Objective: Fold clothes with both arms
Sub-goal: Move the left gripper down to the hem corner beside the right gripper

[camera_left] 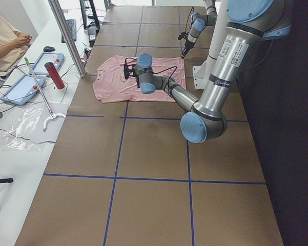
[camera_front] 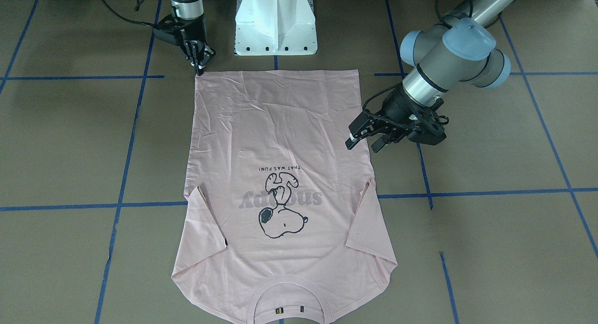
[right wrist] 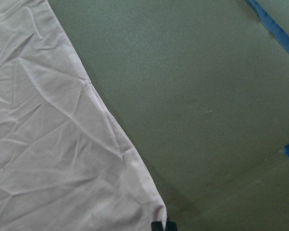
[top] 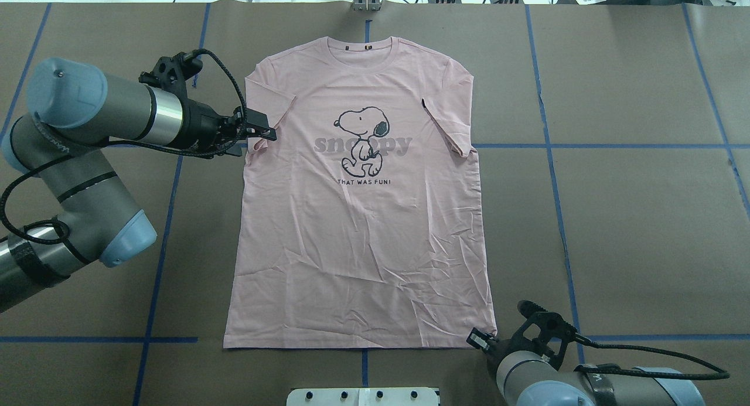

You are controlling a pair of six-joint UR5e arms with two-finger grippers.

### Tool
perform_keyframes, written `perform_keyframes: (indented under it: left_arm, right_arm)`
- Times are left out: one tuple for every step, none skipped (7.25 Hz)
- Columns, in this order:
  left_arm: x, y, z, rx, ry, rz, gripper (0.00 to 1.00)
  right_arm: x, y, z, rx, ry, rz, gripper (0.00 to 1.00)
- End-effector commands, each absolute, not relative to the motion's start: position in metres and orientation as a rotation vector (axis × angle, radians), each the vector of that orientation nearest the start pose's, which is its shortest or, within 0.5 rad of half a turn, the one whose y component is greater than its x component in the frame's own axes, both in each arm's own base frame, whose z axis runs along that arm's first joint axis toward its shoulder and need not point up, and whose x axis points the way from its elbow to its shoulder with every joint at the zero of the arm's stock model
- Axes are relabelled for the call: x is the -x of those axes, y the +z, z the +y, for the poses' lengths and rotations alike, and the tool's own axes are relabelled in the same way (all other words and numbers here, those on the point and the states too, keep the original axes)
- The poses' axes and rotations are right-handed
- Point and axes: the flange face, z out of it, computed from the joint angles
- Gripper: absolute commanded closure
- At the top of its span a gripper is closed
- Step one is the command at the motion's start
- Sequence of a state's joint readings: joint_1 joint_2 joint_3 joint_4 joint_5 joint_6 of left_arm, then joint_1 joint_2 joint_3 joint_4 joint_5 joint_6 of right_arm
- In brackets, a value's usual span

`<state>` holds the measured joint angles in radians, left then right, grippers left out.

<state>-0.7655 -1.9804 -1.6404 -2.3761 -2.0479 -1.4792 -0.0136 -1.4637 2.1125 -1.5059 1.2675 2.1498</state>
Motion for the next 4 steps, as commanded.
perform_keyframes:
  left_arm:
    - [-0.403, 0.302, -0.481, -0.147, -0.36, 1.31, 0.12]
    - [-0.429, 0.331, -0.419, -0.176, -0.444, 1.262, 0.12]
    - [-0.428, 0.349, -0.362, -0.13, -0.47, 1.248, 0.01]
    - [-0.425, 0.358, -0.323, -0.047, -0.495, 1.22, 0.05]
  right_arm:
    - [0.49, 0.343, -0.157, -0.065, 0.643, -0.8, 1.0]
    - [0.485, 0.335, -0.157, -0.056, 0.644, -0.818, 1.0]
    - [0.484, 0.333, -0.157, -0.054, 0.645, -0.821, 1.0]
    - [0.485, 0.332, -0.157, -0.052, 0.644, -0.822, 1.0]
